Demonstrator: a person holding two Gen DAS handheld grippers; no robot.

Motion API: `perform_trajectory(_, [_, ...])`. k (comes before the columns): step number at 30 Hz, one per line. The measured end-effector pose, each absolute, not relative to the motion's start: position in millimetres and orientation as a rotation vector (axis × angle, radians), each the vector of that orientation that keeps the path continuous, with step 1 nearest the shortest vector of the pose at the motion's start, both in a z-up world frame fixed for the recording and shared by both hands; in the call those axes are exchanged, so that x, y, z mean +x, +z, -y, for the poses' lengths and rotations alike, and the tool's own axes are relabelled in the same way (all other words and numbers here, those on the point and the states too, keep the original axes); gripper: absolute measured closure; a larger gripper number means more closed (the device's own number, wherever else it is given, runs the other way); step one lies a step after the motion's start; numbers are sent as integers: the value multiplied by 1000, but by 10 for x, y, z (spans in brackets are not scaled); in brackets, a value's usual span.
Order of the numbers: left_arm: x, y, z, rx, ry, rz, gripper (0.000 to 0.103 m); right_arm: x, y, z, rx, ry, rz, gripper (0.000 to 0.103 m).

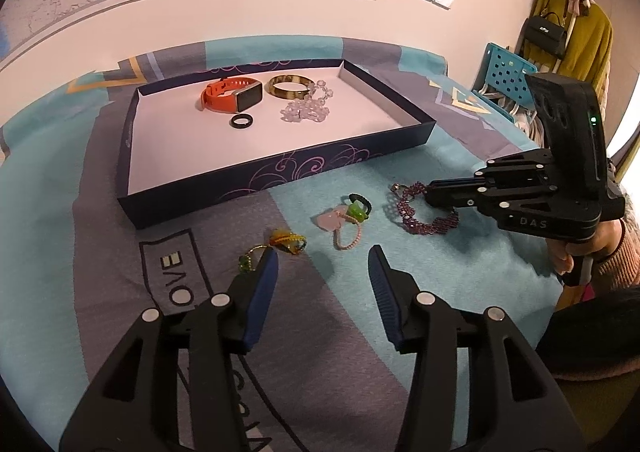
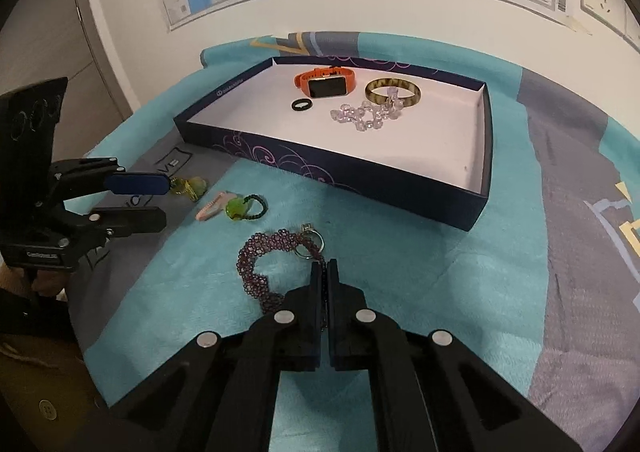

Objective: Organize jewelry

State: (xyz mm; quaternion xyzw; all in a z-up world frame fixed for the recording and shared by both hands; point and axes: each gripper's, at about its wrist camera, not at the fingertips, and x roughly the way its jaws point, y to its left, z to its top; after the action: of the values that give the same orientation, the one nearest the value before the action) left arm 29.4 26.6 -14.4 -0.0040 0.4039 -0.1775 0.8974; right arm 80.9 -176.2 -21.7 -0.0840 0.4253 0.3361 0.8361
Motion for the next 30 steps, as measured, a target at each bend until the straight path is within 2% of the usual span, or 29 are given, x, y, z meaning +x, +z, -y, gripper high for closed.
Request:
perform_trajectory(8, [302,-107,-411,-8,-312,-819,56,642,58,1795,-125,839,-831,102])
perform_trajectory(17, [366,-182,-391,62,-262,-842,56,690,-164,1768,-129,813,-908,102])
perform_trajectory(26, [445,-239,-396,79,-210,-872,60,724,-235,1792,-126,785,-928,83])
perform_trajectory(28, [396,-181,-335,95,-240,-844,59,722,-228,1786,-122,789,-924,74])
perform_trajectory(30, [349,-119,-247,103,-291,-815,59,718,-222,1778,-126,789,-921,74])
